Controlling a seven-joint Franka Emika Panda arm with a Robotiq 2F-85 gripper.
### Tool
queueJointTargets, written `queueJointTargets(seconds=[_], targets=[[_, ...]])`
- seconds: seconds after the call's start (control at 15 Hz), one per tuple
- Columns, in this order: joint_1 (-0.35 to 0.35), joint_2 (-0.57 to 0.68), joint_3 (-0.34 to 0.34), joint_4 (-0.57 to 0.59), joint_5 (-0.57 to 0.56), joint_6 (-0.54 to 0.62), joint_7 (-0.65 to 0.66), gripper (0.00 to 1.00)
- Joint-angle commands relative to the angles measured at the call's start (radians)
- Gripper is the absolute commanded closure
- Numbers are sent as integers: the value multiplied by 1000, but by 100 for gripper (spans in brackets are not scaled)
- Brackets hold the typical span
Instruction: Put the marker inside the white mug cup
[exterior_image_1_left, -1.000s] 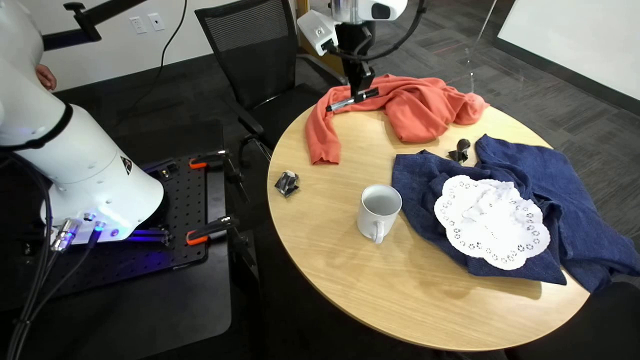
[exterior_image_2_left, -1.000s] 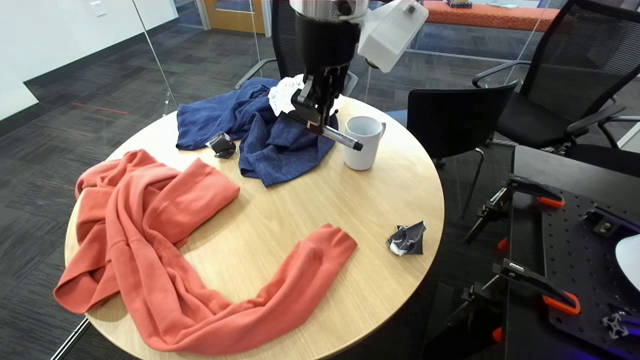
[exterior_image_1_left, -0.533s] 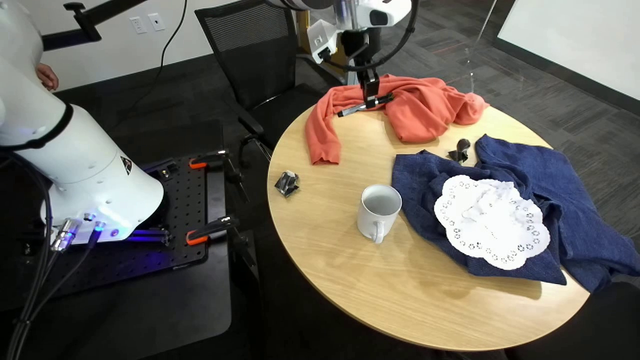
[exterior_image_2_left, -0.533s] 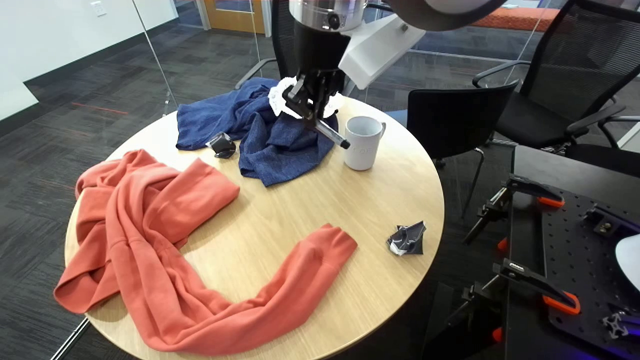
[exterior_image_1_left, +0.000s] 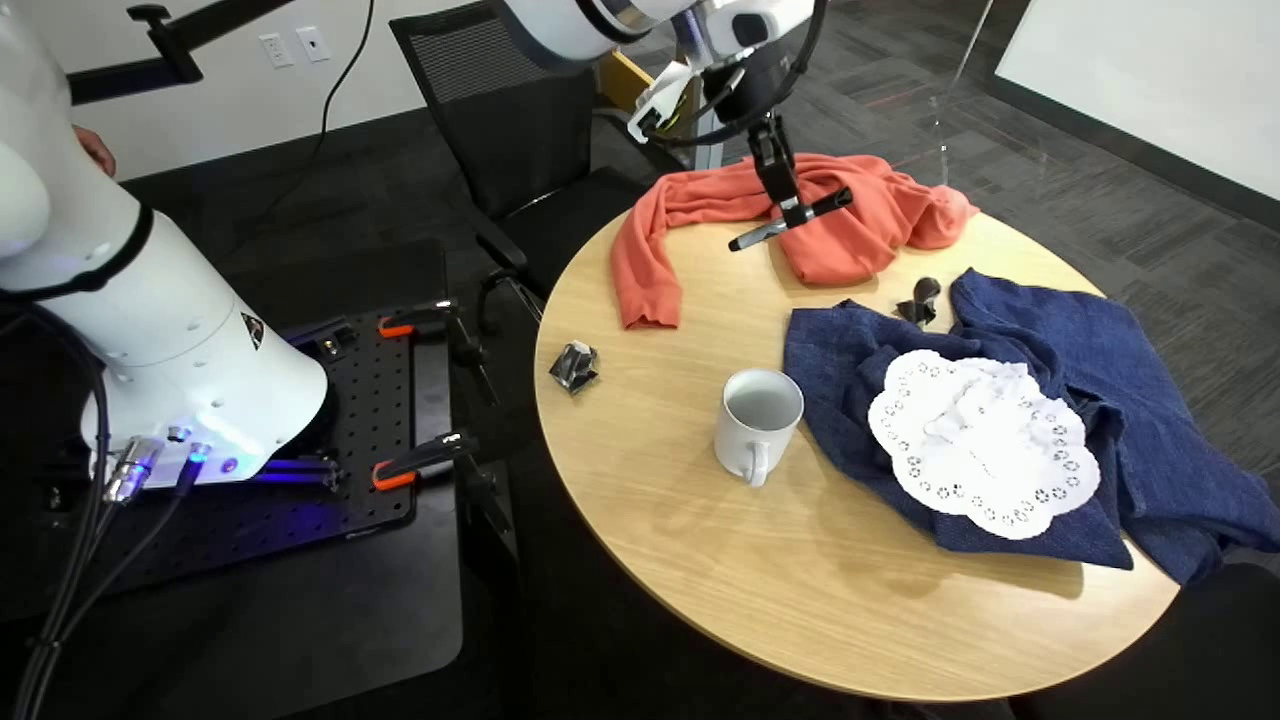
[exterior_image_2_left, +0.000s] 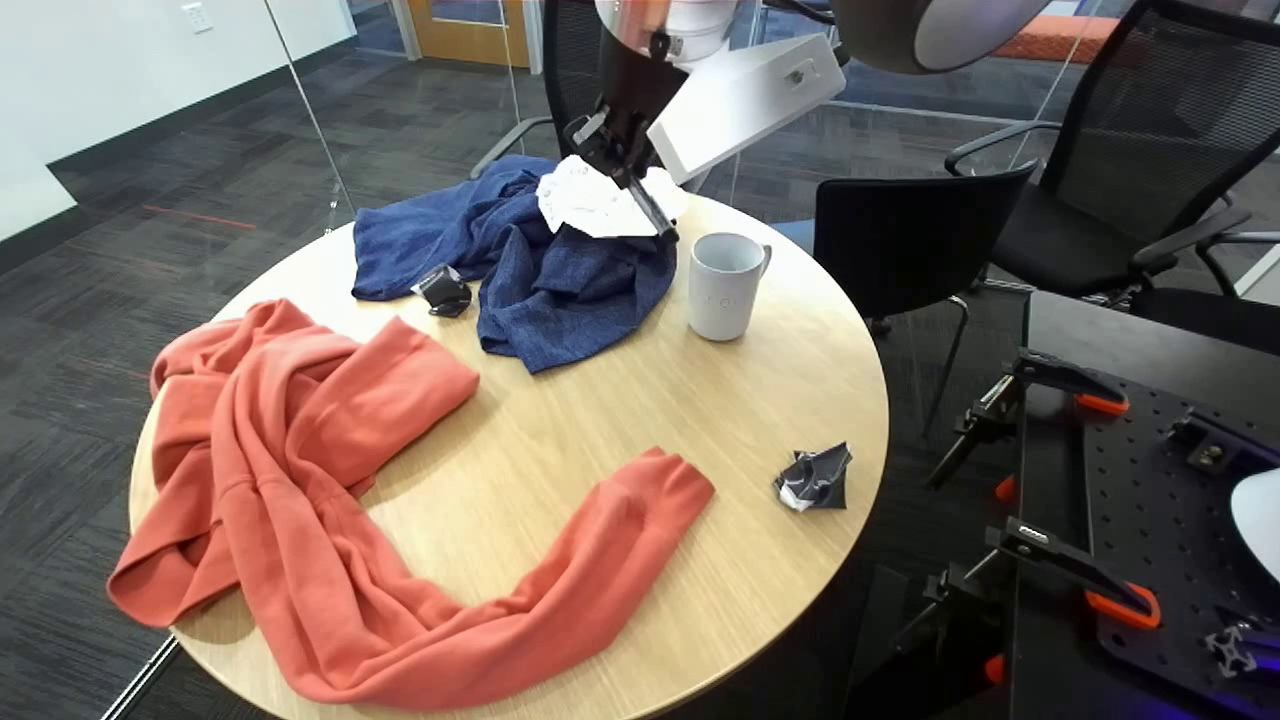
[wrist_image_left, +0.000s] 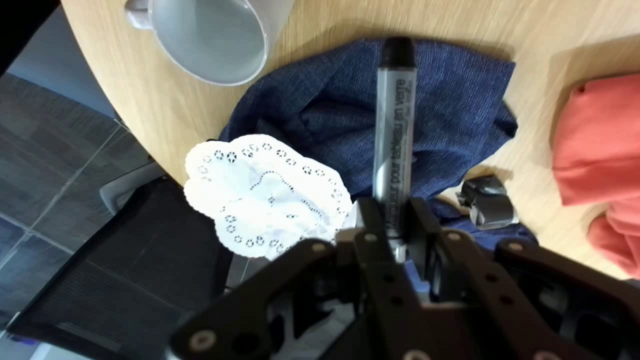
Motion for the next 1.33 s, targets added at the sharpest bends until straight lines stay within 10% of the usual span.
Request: queueJointTargets(seconds=[0.0, 0.4, 0.47, 0.67, 1.27], targets=[[68, 13, -54, 31, -189, -55, 264, 95], [111, 39, -57, 53, -385, -203, 608, 95], [-11, 33, 76, 60, -424, -258, 653, 95], [-77, 55, 162, 83, -454, -374, 749, 95], [-171, 149, 271, 177, -461, -629, 933, 95]])
